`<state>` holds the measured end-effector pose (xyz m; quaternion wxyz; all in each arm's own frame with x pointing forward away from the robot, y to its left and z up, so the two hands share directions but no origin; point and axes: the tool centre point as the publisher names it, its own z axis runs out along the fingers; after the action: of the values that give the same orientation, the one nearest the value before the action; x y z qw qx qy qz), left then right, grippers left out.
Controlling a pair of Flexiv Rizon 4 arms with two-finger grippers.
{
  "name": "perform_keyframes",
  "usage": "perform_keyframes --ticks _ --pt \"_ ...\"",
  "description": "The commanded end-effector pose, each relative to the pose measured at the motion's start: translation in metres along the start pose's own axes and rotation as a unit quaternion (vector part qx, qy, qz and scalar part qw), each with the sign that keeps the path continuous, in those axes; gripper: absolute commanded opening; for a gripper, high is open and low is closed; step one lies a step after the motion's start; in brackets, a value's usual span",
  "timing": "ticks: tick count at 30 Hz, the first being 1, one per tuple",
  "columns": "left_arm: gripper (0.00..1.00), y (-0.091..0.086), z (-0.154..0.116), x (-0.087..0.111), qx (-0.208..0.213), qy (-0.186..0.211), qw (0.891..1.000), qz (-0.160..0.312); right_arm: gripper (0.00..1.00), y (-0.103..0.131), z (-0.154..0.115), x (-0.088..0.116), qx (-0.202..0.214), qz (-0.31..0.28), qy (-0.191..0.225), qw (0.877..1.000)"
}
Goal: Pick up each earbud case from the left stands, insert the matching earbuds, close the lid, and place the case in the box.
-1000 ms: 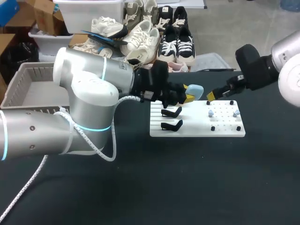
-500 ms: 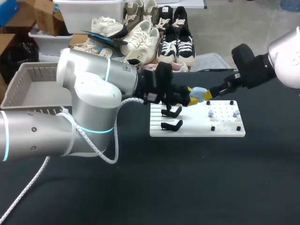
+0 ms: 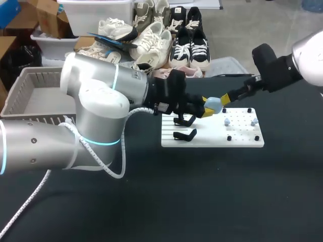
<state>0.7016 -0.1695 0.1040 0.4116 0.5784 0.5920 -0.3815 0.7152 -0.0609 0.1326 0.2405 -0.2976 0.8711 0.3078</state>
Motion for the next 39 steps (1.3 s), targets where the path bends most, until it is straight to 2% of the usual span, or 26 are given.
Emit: perform_keyframes --ticks 1,16,30,39 --pt "0.00 0.005 0.001 -0.001 -0.006 0.000 1.000 -0.003 1.00 0.005 0.000 0.001 -0.001 -0.003 0.000 1.000" --pt "0.00 0.007 -0.002 -0.008 -0.012 -0.008 1.000 0.000 1.00 0.007 0.006 0.008 -0.007 0.001 -0.004 1.000" --pt "0.00 -0.006 -0.007 -0.009 -0.001 -0.014 1.000 0.007 1.00 0.008 0.006 0.004 -0.001 0.000 -0.006 1.000" --pt "0.00 -0.015 -0.007 -0.003 0.008 -0.009 1.000 0.012 1.00 0.009 -0.005 -0.001 0.012 -0.008 -0.010 1.000"
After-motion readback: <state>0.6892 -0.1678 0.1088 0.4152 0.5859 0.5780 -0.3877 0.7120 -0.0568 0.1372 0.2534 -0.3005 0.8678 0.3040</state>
